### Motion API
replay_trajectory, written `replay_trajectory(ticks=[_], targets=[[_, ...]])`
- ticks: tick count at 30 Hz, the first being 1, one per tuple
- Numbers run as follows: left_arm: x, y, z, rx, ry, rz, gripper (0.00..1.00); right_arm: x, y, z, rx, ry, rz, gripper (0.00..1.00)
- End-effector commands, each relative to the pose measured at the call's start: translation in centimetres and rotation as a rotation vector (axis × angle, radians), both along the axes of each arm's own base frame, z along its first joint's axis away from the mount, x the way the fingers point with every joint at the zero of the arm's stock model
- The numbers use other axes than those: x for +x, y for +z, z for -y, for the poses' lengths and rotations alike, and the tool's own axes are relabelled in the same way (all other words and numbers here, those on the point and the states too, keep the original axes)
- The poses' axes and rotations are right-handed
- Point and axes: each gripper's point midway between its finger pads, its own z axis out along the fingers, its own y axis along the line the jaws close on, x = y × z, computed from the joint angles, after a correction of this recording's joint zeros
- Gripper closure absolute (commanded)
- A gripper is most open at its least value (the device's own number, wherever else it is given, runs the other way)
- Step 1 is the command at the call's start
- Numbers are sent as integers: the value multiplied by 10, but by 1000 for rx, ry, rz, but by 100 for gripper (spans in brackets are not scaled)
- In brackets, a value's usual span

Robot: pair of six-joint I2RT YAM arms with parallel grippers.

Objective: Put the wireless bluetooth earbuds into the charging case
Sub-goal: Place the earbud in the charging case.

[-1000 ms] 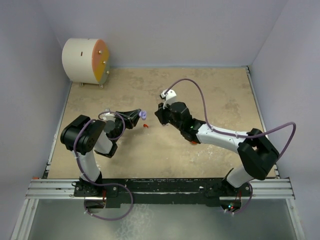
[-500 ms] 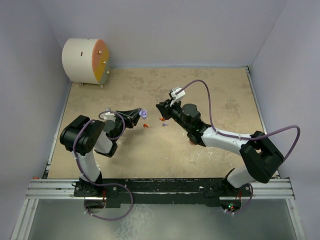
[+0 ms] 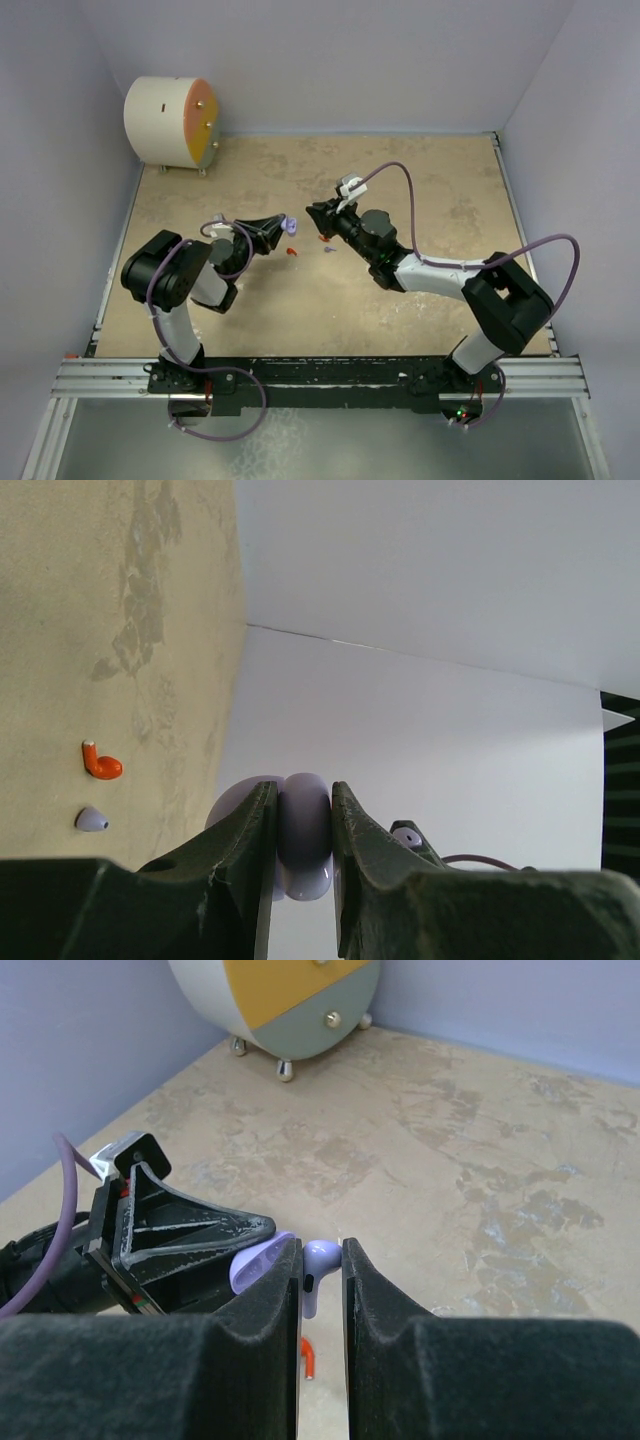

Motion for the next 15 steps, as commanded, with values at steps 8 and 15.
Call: replay_trajectory(ticks=[8,15], targets=[[-3,78,9,-112,0,259,100,12,40,-2,114,-41,87,100],[-4,80,11,-117,-2,265,100,12,40,-3,123,-33,86,100]])
